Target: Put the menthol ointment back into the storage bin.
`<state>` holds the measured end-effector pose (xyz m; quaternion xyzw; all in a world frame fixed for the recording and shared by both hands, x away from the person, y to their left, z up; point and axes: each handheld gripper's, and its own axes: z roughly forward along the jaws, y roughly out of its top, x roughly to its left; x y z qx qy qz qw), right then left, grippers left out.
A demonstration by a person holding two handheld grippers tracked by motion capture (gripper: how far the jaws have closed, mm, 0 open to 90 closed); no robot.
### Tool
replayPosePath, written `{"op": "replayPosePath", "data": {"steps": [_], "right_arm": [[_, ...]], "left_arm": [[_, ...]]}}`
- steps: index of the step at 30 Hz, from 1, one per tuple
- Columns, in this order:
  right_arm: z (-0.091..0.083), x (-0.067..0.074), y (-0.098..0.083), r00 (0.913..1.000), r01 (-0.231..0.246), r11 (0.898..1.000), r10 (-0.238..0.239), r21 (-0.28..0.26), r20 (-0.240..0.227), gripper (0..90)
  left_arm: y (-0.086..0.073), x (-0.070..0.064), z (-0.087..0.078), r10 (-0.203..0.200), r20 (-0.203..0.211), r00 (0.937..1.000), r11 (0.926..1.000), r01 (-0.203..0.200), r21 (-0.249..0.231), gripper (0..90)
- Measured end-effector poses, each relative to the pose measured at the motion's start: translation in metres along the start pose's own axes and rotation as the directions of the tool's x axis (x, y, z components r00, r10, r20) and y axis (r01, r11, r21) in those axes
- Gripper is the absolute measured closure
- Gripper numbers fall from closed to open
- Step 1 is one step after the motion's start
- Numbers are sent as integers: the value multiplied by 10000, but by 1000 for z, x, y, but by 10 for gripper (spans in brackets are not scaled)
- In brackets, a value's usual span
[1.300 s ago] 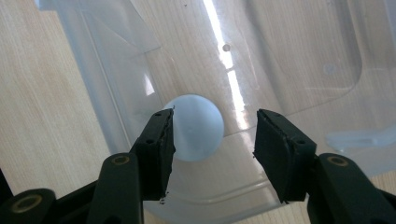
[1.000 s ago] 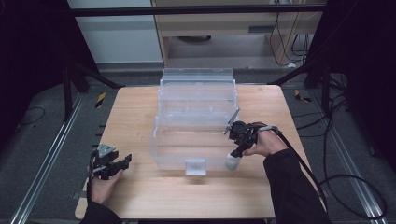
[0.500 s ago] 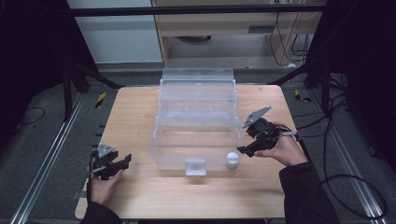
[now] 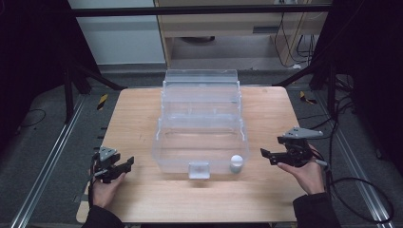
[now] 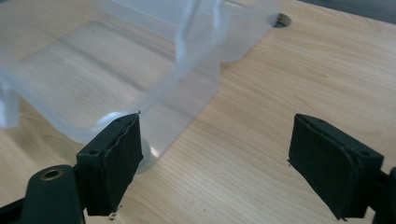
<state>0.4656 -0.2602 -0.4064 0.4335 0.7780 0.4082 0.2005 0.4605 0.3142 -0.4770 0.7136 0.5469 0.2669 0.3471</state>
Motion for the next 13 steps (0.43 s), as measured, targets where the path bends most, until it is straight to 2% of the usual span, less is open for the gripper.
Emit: {"op": "replayPosePath", "data": {"steps": [3,4,7,9,10,13], "right_arm": [[4,-8,-17,9988,-439,9989,443,-190,215,160],[6,-10,-22,9979,-600,9982,602,-97,248,158],[10,-17,-31,9968,-653,9979,653,-29,466,147],[15,-24,-47,9930,-919,9958,920,-42,743,147],[16,-26,-52,9921,-885,9961,887,-53,885,147],[18,-30,-61,9892,-1098,9939,1097,-40,976,145]], "left_arm": [[0,1,0,-12,-26,10000,10000,12,-10,389],[0,1,0,-9,-19,10000,10000,9,-5,388],[0,1,1,-14,-6,10000,10000,14,-13,386],[-1,2,1,-40,19,10000,10000,40,-39,384],[-1,3,1,-48,25,10000,10000,48,-32,382],[-2,4,2,-50,20,10000,10000,50,-63,372]]}}
